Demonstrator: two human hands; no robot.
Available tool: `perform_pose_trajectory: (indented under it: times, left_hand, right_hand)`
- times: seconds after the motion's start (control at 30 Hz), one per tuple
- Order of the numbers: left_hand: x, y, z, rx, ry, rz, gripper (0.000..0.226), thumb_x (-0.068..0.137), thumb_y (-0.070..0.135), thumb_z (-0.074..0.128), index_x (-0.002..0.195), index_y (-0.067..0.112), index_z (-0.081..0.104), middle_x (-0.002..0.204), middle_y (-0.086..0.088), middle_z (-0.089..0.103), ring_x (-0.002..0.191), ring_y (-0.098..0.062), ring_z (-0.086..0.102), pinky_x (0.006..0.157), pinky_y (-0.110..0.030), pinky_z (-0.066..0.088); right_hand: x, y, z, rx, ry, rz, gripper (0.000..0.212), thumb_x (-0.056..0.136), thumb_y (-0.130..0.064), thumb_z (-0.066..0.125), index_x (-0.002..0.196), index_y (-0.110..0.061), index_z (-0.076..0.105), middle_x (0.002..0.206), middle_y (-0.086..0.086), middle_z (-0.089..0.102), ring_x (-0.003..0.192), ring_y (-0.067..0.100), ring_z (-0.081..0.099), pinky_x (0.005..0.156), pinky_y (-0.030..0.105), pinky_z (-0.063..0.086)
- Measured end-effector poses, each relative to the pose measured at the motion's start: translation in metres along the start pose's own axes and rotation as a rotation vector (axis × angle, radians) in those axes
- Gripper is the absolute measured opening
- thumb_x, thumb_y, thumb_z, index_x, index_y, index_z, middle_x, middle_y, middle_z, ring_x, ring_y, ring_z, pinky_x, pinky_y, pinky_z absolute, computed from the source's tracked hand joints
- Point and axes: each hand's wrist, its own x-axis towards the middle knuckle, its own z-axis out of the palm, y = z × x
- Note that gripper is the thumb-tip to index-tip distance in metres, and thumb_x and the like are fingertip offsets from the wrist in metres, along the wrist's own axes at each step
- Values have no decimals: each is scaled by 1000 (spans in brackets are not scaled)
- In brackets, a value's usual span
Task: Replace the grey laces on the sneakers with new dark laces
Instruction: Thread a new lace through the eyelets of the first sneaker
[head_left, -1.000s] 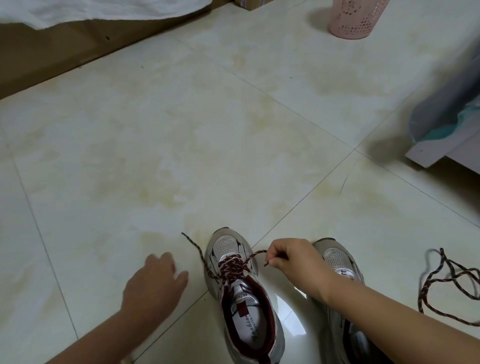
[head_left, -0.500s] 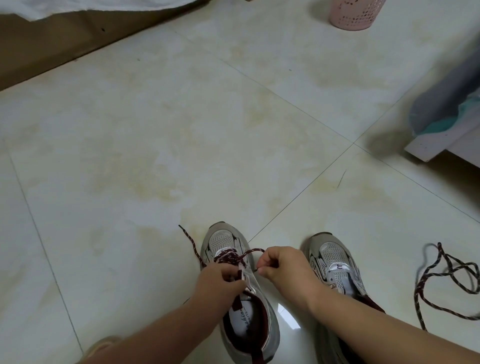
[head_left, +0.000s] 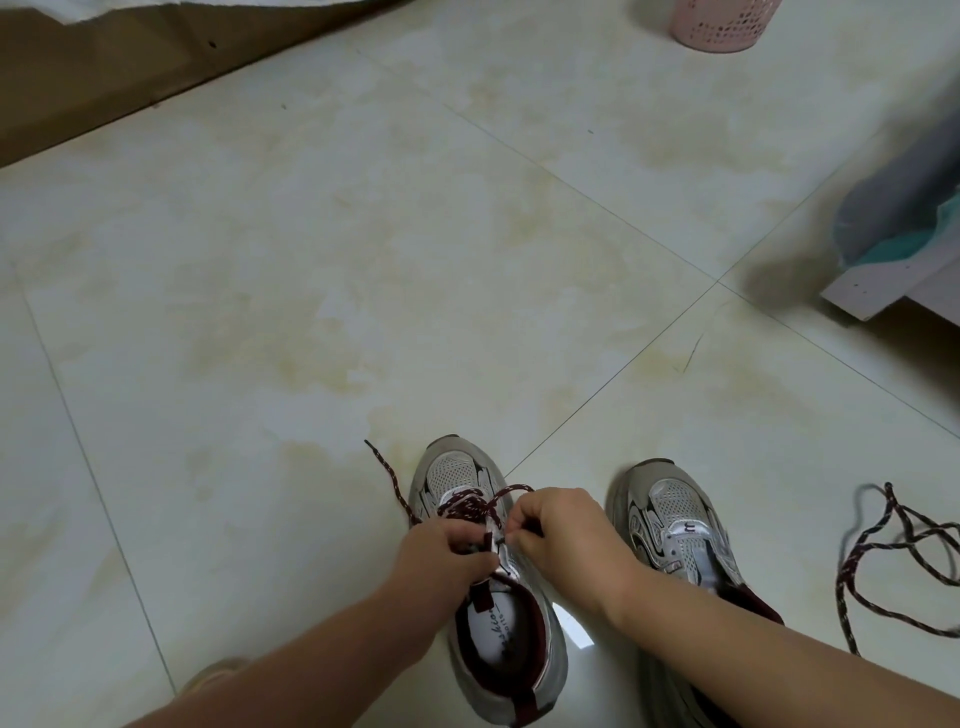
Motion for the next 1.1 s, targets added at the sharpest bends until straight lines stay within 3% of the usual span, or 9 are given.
perform_pose_trajectory:
  times: [0.17,0.27,0.4,0.53,0.7,0.87,0.97,1.07,1.1]
  left_hand:
    - [0,0,-4,62,-75,27,33,81,-3,59,58,20,68,58,6,61,59,-5,55,56,-13,43]
    - [2,0,-10,203,-80,95,47,80,-5,59,56,34,71,56,15,62,60,1,56,61,-12,45]
    - [3,0,-4,492,50,284,7,75,10,69,70,11,74,44,13,48,48,-1,47,50,-8,35]
    - [10,-6,1,511,145,318,16,72,11,70,56,7,68,34,11,43,44,-4,44,50,-12,35]
    - [10,-7,1,470,156,360,12,75,13,70,63,8,73,34,19,46,48,6,50,52,-5,35]
    - [10,-10,0,475,134,365,12,74,12,69,63,10,72,37,16,47,49,2,49,51,-8,35]
    - [12,-10,-1,527,121,359,27,76,4,61,50,7,56,38,8,45,51,1,48,52,-10,34]
    - [14,-8,-1,554,85,315,42,79,0,52,47,14,29,46,4,35,46,-8,35,49,-15,31]
    - [15,-8,-2,556,57,298,41,80,0,51,49,19,33,51,6,37,48,-6,33,48,-14,31]
  right_hand:
    - [4,-6,-3,-246,-76,-126,20,90,-16,47,99,-13,65,105,6,64,100,24,55,82,31,39]
    - [6,-5,-3,-241,-43,-60,16,88,-18,51,100,-15,60,104,7,65,100,27,55,79,31,39]
    - [6,-6,-3,-187,-1,15,10,84,-21,59,90,-15,64,98,5,66,96,24,57,75,29,40]
    - [6,-6,1,-239,-58,-41,16,89,-17,54,97,-12,66,104,7,62,102,23,53,75,28,34]
    - [5,-1,-4,-206,-56,-29,19,88,-6,47,93,-13,64,101,6,65,97,23,56,75,28,37]
    - [8,-9,1,-203,-46,-45,16,84,-7,51,85,-17,64,91,2,61,96,21,55,70,25,33]
    - [6,-17,8,-275,102,-99,10,83,-16,54,87,-18,63,92,0,53,98,22,50,79,29,37]
    - [-7,-26,6,-424,339,-101,20,73,-37,56,72,-18,60,74,1,56,73,23,57,60,33,46]
    - [-11,-28,6,-487,266,-66,27,78,-42,51,77,-17,61,77,3,59,76,24,59,62,34,48]
